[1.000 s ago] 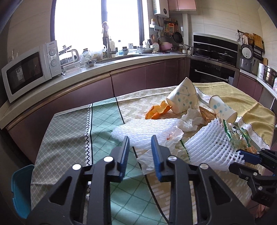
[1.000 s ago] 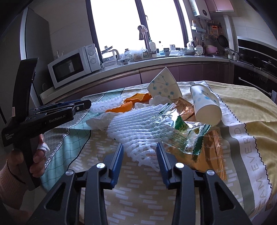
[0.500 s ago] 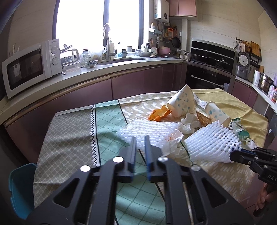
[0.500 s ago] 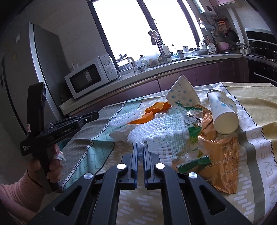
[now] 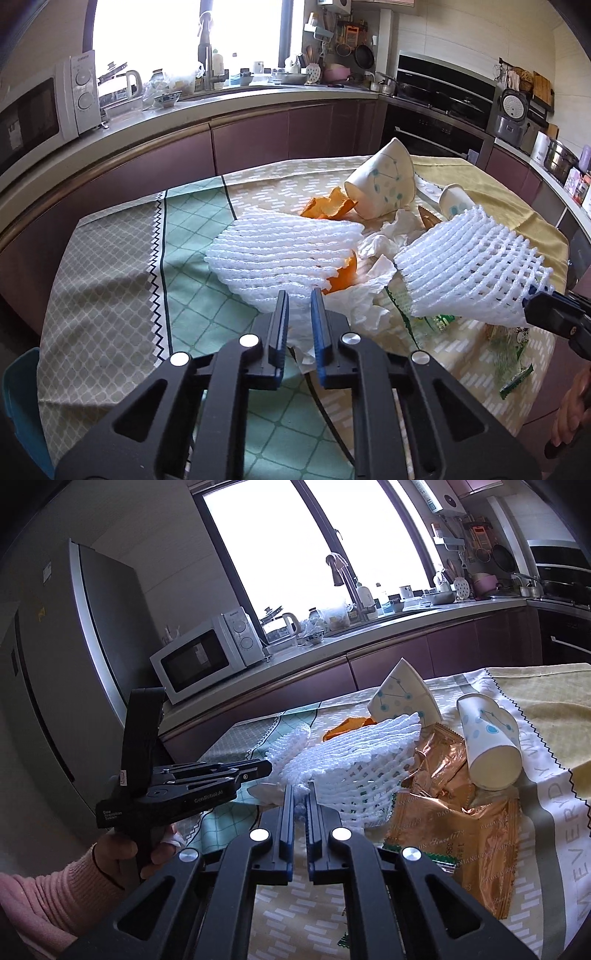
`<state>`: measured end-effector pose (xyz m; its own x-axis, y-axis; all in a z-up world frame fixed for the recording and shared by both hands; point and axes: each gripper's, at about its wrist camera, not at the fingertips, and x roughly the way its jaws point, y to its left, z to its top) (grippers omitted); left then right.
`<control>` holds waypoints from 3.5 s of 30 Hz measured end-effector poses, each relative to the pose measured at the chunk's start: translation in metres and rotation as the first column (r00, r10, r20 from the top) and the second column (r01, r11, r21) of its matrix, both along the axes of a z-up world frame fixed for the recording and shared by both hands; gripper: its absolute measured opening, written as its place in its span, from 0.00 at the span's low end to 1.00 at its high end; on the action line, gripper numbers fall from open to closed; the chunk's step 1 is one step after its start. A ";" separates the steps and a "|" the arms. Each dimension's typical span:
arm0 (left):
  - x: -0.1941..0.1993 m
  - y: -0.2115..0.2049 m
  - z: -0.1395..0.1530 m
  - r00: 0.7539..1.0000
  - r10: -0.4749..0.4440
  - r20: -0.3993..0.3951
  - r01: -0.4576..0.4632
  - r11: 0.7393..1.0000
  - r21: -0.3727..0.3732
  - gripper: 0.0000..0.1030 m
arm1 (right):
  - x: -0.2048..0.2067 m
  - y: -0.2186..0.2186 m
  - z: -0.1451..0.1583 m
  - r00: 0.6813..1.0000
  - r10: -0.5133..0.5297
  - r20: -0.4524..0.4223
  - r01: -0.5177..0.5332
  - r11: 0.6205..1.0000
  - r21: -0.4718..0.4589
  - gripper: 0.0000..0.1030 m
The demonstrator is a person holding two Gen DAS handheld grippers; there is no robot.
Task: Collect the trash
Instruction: 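Grasp the white foam nets with the left gripper while the right gripper grasps another foam net, then carry both foam nets to the teal bin and open both grippers, then move both tools back over the table toward the tissue and wrappers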
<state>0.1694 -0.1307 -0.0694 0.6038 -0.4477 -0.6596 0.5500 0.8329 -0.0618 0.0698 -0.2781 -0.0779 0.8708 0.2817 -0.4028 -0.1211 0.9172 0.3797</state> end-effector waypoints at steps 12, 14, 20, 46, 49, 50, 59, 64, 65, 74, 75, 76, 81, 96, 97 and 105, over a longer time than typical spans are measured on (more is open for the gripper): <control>-0.024 0.060 0.049 0.990 0.101 0.098 -0.090 0.990 -0.112 0.08 | 0.012 0.018 0.025 0.995 0.085 0.045 -0.086 0.996 0.003 0.04; -0.032 0.081 0.060 0.985 0.130 0.117 -0.114 0.985 -0.131 0.08 | 0.017 0.032 0.031 0.991 0.123 0.051 -0.122 0.992 -0.012 0.04; -0.058 0.165 0.081 0.956 0.255 0.141 -0.231 0.959 -0.166 0.08 | 0.034 0.090 0.047 0.958 0.282 0.058 -0.279 0.959 -0.052 0.04; -0.031 0.381 -0.033 0.799 0.589 -0.119 -0.596 0.803 -0.023 0.09 | 0.153 0.355 0.009 0.725 0.631 -0.277 -0.680 0.718 -0.146 0.04; -0.027 0.384 -0.043 0.790 0.598 -0.131 -0.606 0.795 -0.022 0.10 | 0.161 0.370 0.001 0.711 0.630 -0.313 -0.693 0.704 -0.155 0.05; -0.024 0.386 -0.045 0.786 0.603 -0.137 -0.611 0.791 -0.023 0.10 | 0.163 0.375 -0.001 0.704 0.631 -0.326 -0.699 0.698 -0.156 0.06; -0.016 0.387 -0.065 0.773 0.612 -0.167 -0.623 0.782 -0.019 0.12 | 0.172 0.388 -0.018 0.684 0.611 -0.398 -0.703 0.697 -0.141 0.17; -0.022 0.382 -0.065 0.775 0.614 -0.148 -0.623 0.782 -0.015 0.16 | 0.174 0.374 -0.014 0.701 0.606 -0.375 -0.683 0.721 -0.112 0.18; -0.022 0.380 -0.063 0.776 0.614 -0.144 -0.622 0.782 -0.022 0.17 | 0.171 0.367 -0.011 0.706 0.608 -0.363 -0.679 0.726 -0.104 0.18; -0.043 0.325 -0.013 0.865 0.502 -0.006 -0.499 0.856 -0.135 0.44 | 0.123 0.269 0.027 0.798 0.570 -0.197 -0.592 0.803 -0.075 0.28; -0.044 0.313 -0.008 0.880 0.474 0.006 -0.468 0.871 -0.150 0.46 | 0.116 0.252 0.030 0.818 0.546 -0.182 -0.565 0.822 -0.072 0.28; -0.044 0.303 -0.003 0.894 0.449 0.014 -0.441 0.883 -0.159 0.48 | 0.108 0.236 0.032 0.836 0.523 -0.168 -0.539 0.840 -0.066 0.29; -0.044 0.233 0.013 0.957 0.287 0.048 -0.275 0.946 -0.172 0.51 | 0.068 0.157 0.039 0.928 0.351 -0.126 -0.360 0.931 -0.064 0.31; -0.017 0.033 0.000 0.999 -0.039 0.007 0.040 0.996 -0.074 0.54 | -0.040 -0.026 0.002 0.967 -0.158 -0.201 0.145 0.986 -0.079 0.44; -0.014 0.028 -0.002 0.999 -0.051 0.003 0.051 0.997 -0.065 0.55 | -0.044 -0.032 -0.003 0.961 -0.174 -0.213 0.162 0.984 -0.072 0.45; 0.003 -0.012 -0.018 0.994 -0.111 -0.016 0.112 0.993 0.024 0.57 | -0.054 -0.032 -0.032 0.951 -0.139 -0.274 0.142 0.990 -0.010 0.50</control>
